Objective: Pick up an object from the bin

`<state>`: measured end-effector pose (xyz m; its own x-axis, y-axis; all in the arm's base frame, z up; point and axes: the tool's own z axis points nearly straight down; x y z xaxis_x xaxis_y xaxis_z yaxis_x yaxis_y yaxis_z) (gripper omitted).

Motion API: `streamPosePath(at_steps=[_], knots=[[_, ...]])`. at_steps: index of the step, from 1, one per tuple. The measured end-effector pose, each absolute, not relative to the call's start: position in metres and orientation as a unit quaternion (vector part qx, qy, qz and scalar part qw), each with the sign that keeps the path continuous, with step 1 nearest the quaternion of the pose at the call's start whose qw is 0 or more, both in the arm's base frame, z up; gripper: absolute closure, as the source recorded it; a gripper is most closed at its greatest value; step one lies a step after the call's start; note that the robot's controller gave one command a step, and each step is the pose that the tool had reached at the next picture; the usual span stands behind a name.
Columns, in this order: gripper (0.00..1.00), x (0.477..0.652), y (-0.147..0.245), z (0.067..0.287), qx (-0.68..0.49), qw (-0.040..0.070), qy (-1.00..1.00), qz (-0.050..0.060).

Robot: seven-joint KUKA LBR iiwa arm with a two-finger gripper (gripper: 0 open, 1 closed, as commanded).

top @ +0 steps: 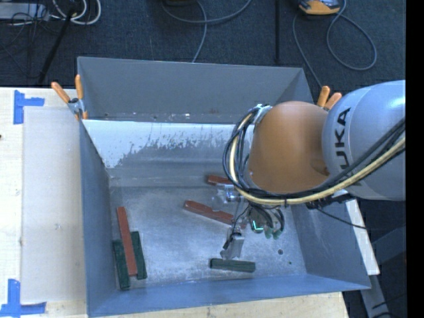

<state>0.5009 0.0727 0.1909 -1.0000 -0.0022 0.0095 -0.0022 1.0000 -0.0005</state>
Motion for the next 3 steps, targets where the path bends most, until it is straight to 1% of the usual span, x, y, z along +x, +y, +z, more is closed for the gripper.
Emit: streamPosePath(at_steps=[1, 2, 3], knots=[[0.00, 0.533, 0.031, 0.068, -0.094, 0.001, -0.996, 0.000], [1.00, 0.536, 0.031, 0.073, -0.095, -0.004, -0.995, -0.001], [1.00, 0.540, 0.048, 0.203, -0.093, -0.004, -0.996, -0.001]])
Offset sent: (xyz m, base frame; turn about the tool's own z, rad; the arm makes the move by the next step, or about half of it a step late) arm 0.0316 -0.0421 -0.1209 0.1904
